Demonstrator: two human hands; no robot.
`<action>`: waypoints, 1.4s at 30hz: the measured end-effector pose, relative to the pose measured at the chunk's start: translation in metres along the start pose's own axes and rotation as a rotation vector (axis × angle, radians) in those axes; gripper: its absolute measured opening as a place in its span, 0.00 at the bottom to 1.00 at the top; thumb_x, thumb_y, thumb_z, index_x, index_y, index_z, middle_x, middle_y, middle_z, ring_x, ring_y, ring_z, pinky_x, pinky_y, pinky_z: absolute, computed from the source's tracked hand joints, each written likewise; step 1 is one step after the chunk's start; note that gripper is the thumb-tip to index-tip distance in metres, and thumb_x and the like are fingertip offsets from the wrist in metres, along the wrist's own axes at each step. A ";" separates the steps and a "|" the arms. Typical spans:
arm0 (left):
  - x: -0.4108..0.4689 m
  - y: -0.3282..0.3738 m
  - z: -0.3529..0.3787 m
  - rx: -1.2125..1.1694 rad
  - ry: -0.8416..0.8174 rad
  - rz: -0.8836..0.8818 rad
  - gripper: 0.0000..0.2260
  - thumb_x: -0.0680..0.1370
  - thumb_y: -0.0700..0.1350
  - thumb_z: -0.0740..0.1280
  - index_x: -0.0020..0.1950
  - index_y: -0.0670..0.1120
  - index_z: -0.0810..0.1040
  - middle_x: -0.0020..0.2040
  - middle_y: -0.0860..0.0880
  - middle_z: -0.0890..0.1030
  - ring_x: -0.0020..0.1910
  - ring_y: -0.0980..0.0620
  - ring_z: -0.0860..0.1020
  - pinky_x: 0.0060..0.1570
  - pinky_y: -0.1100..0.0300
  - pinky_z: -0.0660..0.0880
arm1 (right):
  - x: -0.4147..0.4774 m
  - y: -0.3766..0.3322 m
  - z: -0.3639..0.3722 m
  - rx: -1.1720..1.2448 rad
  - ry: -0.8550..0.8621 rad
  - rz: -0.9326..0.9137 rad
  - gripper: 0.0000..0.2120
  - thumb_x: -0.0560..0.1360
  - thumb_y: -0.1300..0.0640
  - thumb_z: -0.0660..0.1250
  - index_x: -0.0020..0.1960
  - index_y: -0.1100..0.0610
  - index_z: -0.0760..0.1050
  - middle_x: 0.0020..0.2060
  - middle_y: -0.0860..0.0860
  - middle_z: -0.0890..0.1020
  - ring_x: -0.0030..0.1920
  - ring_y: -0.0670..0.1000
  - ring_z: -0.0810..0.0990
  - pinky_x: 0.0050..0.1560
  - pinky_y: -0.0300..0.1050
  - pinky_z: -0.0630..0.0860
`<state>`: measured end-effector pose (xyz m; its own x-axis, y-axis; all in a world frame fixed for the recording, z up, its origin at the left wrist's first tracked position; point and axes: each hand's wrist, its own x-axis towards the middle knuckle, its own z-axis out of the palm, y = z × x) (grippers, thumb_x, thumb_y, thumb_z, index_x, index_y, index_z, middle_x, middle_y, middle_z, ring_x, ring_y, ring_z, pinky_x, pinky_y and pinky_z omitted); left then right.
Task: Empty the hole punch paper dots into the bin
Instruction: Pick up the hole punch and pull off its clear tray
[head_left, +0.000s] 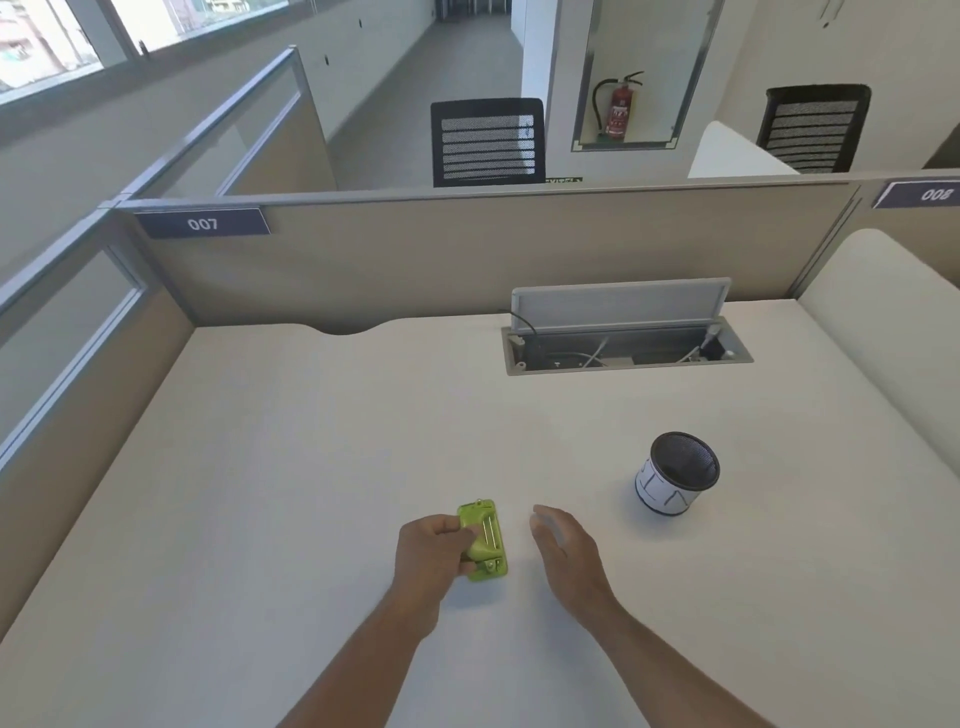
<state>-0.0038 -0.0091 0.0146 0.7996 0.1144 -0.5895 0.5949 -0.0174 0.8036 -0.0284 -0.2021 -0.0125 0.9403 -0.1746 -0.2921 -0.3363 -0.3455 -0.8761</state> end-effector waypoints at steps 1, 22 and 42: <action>-0.008 0.003 0.001 -0.009 -0.019 0.014 0.05 0.79 0.37 0.75 0.50 0.35 0.87 0.43 0.38 0.88 0.36 0.48 0.85 0.43 0.54 0.84 | -0.001 -0.005 -0.003 0.090 0.000 0.021 0.17 0.84 0.48 0.62 0.61 0.59 0.81 0.60 0.57 0.85 0.64 0.58 0.82 0.60 0.40 0.75; -0.130 0.034 0.020 0.001 -0.138 0.195 0.04 0.80 0.40 0.76 0.47 0.45 0.90 0.35 0.43 0.88 0.32 0.47 0.78 0.38 0.53 0.78 | -0.068 -0.065 -0.014 1.040 -0.462 0.378 0.35 0.86 0.39 0.51 0.71 0.69 0.76 0.53 0.68 0.82 0.39 0.61 0.82 0.34 0.49 0.78; -0.137 0.040 0.020 0.014 -0.208 0.196 0.06 0.80 0.37 0.74 0.47 0.43 0.91 0.39 0.40 0.90 0.35 0.49 0.85 0.38 0.58 0.80 | -0.076 -0.065 -0.020 1.118 -0.393 0.418 0.36 0.85 0.38 0.52 0.70 0.69 0.77 0.58 0.67 0.83 0.47 0.62 0.86 0.40 0.51 0.79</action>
<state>-0.0879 -0.0452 0.1257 0.8984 -0.0982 -0.4281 0.4270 -0.0328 0.9036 -0.0790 -0.1844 0.0744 0.7891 0.2708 -0.5513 -0.5649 0.6724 -0.4784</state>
